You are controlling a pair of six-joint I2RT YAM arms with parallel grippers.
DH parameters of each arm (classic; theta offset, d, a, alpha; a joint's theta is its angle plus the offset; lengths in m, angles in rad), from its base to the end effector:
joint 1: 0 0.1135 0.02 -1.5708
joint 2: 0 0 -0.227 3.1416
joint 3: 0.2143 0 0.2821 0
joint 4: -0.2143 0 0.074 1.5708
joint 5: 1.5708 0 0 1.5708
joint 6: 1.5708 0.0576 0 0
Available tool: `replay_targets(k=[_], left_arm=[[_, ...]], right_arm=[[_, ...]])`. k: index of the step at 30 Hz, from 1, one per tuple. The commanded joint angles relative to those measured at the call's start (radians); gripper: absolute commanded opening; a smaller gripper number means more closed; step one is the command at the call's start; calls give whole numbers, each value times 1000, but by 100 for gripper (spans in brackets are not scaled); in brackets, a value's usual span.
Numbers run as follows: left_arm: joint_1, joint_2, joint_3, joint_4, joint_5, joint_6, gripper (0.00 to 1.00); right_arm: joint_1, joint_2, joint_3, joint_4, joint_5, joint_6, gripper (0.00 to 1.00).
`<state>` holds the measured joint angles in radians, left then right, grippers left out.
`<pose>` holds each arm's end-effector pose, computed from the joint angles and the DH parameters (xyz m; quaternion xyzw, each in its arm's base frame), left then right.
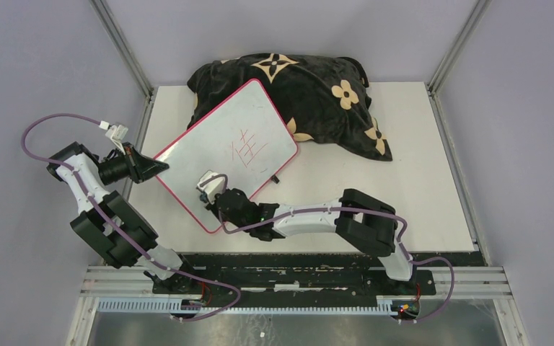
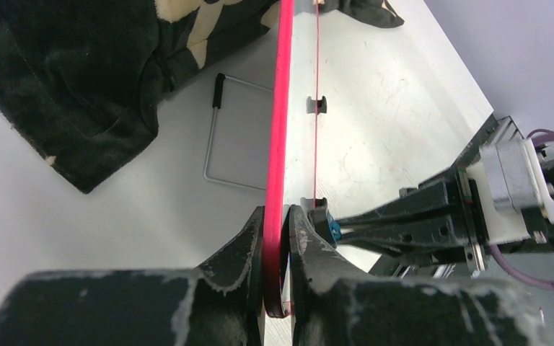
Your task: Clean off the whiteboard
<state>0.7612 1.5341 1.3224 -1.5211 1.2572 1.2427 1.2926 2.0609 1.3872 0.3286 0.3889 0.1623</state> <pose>0.2398 0.1528 0.2505 0.1460 0.7943 -0.3708 0.4585 0.1582 0.4743 0.1456 -0.3360 0.7373 0.2572 0.5266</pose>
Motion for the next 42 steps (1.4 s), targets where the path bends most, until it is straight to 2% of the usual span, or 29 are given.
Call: replay_targets(k=[1,7,11,14,23,29,33,38,42], left_arm=[[-8,-23,-9,60,-135,153,3],[-8,-18,-9,60,-132,153,3],[-9,-13,-10,59,-131,155,3],[-8,-9,-9,59,-128,152,3],[-8,-23,-6,59,-137,149,3],[-8,-24,-12,58,-136,149,3],[-9,-28,-13,59,-137,151,3],[-8,-27,-8,60,-134,148,3],[-8,-26,-5,59,-131,146,3]], right_arm=[[-114,-84,-59,-10,48,10,0],[-265,-162,-142,-17,41,47,0],[-292,-183,-155,-17,17,44,0],[-272,-168,-141,-15,-42,69,1],[-88,-26,-28,22,-59,67,1],[6,2,-6,91,-115,73,1],[16,-18,-51,147,-131,97,1],[6,-43,-91,123,-16,80,1],[-55,-56,-122,105,11,82,0]])
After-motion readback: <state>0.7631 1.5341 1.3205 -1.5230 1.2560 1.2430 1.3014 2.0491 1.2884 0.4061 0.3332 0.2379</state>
